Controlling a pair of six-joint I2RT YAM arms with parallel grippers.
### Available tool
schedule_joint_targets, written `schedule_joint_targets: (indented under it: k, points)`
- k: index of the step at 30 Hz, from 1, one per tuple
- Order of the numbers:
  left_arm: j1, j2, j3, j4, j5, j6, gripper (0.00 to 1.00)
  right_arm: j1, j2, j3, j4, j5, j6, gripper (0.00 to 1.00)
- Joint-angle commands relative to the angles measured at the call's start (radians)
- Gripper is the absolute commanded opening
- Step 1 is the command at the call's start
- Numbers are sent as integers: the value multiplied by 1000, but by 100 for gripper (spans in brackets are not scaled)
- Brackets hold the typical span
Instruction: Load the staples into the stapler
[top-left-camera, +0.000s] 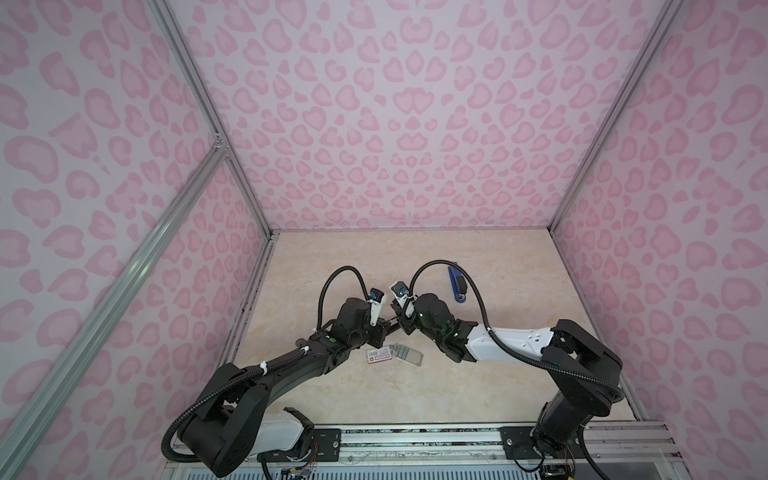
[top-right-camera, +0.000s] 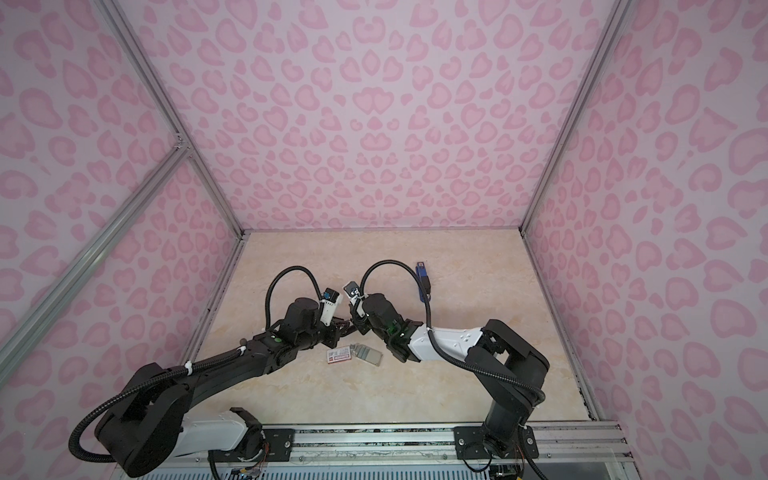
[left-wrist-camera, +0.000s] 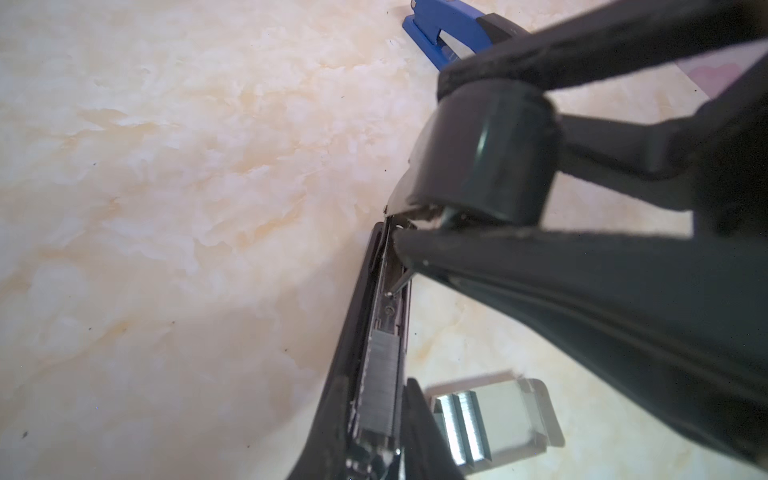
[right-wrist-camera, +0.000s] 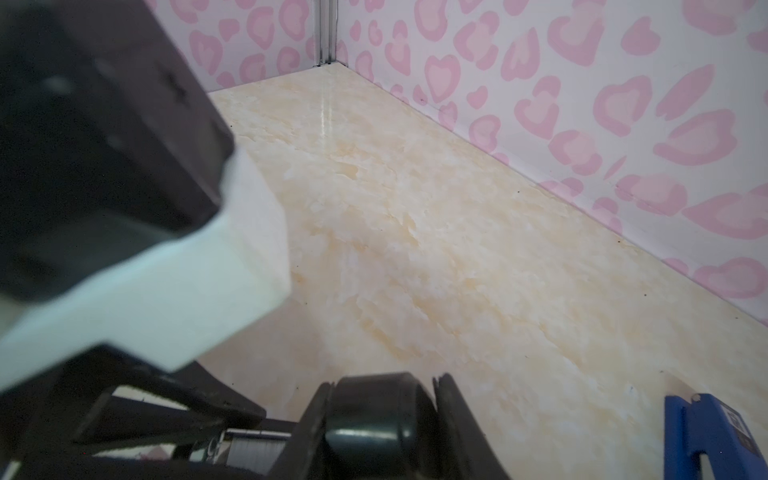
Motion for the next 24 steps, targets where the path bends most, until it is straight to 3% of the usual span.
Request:
schedule_joint_targets:
  k: [1,24]
  points:
    - [2,-4,17,113,-66,-52,10,25,7,-1,-7,-158,115,35]
    - [0,8,21,111,-92,-53,10,24,-59,-23,-24,-147,156,50]
